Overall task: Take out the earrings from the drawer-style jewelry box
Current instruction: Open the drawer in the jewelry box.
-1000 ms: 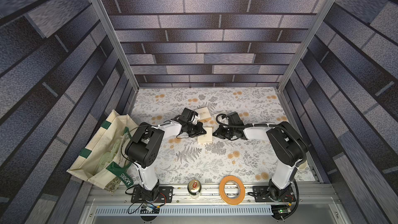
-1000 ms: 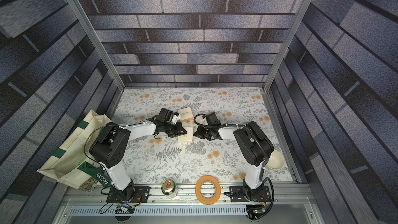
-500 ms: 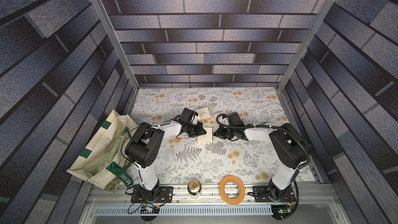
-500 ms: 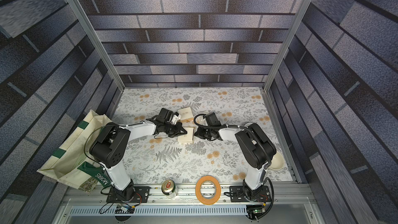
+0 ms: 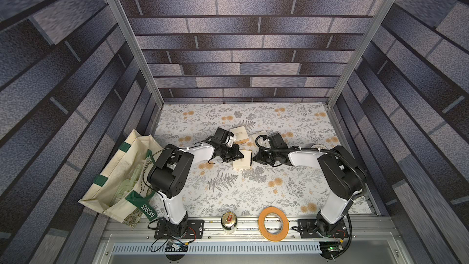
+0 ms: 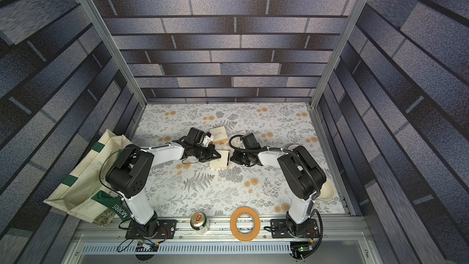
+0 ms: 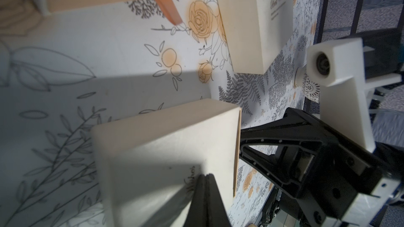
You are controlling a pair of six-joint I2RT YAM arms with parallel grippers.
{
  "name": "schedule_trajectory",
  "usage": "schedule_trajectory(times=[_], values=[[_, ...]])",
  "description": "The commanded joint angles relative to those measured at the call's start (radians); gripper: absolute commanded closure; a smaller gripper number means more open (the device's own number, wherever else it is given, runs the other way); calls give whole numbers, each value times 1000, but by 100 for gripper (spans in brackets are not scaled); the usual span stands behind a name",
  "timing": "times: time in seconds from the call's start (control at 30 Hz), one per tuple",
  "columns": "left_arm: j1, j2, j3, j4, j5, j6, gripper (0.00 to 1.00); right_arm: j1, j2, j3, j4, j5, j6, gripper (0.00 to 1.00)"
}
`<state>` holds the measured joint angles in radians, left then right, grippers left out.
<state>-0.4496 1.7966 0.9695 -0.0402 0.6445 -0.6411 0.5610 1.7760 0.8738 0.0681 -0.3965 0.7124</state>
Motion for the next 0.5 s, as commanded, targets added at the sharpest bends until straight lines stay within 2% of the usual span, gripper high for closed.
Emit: schedule_trajectory(times=[0.0,0.47], values=[[12,26,-42,-97,-71,-10,100,3,-35,-6,-74,59,-21,100],[14,24,-48,-97,-71,-10,100,3,-62,-7,-145,142,-33,100]])
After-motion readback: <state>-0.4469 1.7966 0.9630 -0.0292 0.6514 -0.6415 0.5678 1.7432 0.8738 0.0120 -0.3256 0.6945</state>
